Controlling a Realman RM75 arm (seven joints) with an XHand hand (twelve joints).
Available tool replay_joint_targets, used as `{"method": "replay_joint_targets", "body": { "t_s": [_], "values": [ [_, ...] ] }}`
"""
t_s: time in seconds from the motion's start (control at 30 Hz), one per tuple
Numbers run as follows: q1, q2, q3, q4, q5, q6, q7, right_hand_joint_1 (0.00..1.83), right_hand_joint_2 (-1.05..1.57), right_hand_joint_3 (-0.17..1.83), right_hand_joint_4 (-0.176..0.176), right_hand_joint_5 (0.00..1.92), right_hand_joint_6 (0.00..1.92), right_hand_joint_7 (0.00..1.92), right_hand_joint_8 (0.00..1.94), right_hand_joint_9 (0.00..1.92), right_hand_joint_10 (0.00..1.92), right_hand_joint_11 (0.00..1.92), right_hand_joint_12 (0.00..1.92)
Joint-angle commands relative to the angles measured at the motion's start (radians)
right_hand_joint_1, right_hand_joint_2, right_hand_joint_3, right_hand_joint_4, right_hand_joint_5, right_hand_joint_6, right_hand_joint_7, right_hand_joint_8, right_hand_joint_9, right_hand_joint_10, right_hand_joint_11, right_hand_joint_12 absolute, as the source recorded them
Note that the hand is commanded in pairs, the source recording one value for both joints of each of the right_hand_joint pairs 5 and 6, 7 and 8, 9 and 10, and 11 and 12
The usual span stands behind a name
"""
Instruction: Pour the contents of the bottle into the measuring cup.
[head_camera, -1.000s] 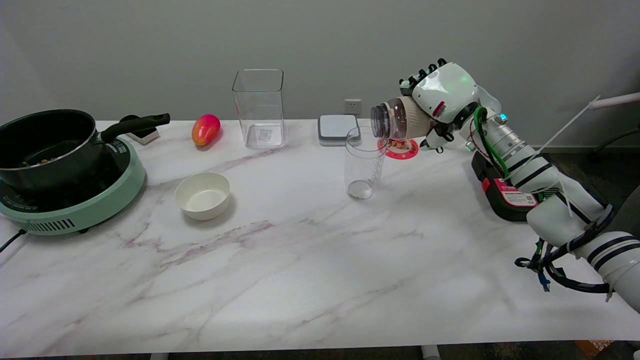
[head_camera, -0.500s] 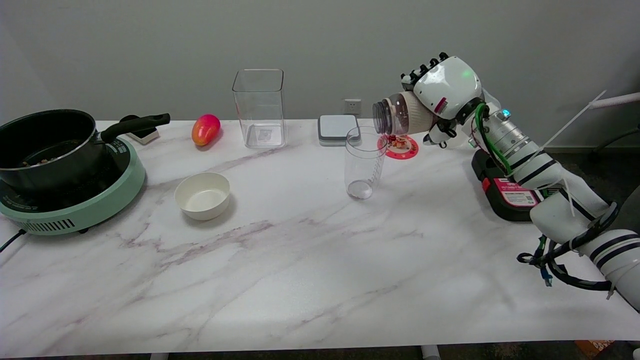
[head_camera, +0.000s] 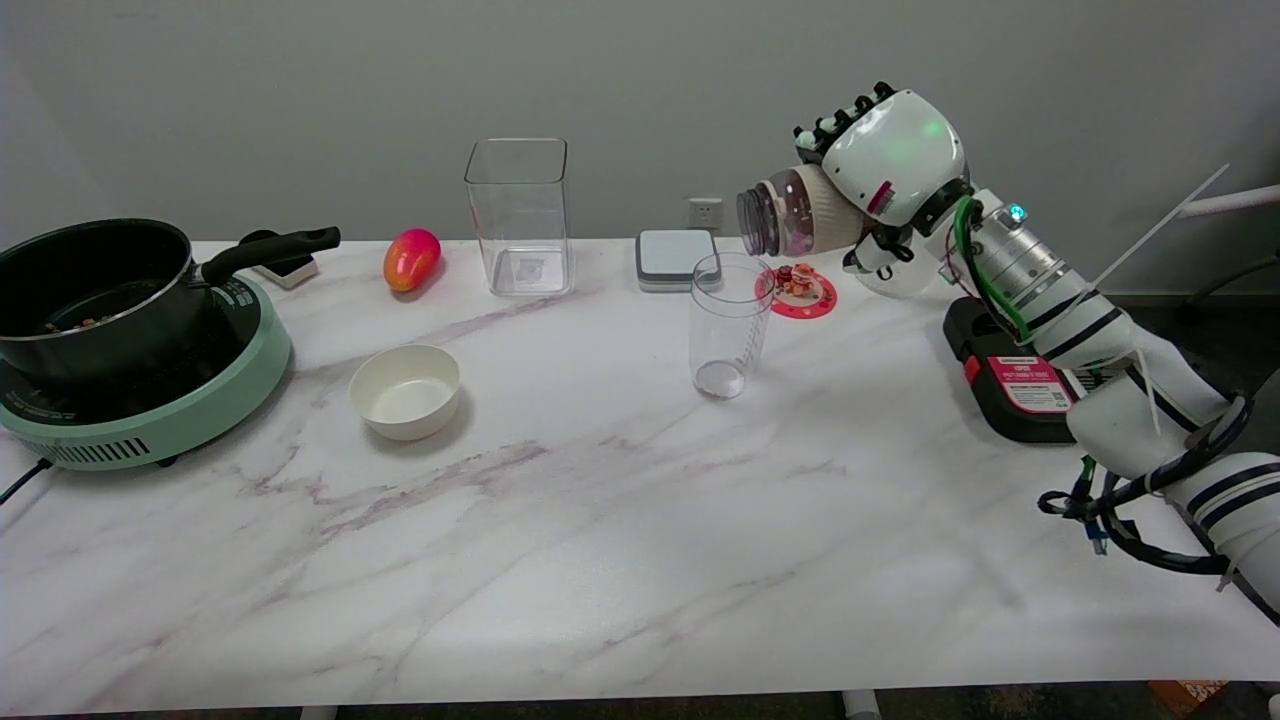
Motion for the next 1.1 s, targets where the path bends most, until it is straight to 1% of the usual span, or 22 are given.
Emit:
{"method": "replay_joint_targets", "body": {
  "t_s": [0.03,0.2,0.6,0.73,0.93,1.1],
  "values": [
    [0.012,0.046,0.015,0.065,-0.109,0.031,0.06,1.27,1.48,0.36,0.0,1.92,1.92,1.89,1.89,1.69,1.69,1.49,1.49],
    [0.015,0.059,0.014,0.072,-0.145,0.028,0.096,1.28,1.46,0.37,0.0,1.92,1.92,1.88,1.88,1.68,1.68,1.48,1.48],
    [0.037,0.059,0.012,0.083,-0.24,0.013,0.184,1.3,1.43,0.4,0.0,1.92,1.92,1.87,1.87,1.67,1.67,1.47,1.47],
    [0.054,0.059,-0.006,0.079,-0.272,-0.007,0.211,1.29,1.42,0.42,0.0,1.92,1.92,1.87,1.87,1.67,1.67,1.46,1.46],
    [0.082,0.062,-0.031,0.062,-0.279,-0.012,0.223,1.3,1.42,0.42,0.0,1.92,1.92,1.87,1.87,1.66,1.66,1.46,1.46],
    [0.092,0.062,-0.031,0.065,-0.338,-0.028,0.279,1.31,1.41,0.44,0.0,1.92,1.92,1.87,1.87,1.66,1.66,1.45,1.45]
  ]
}}
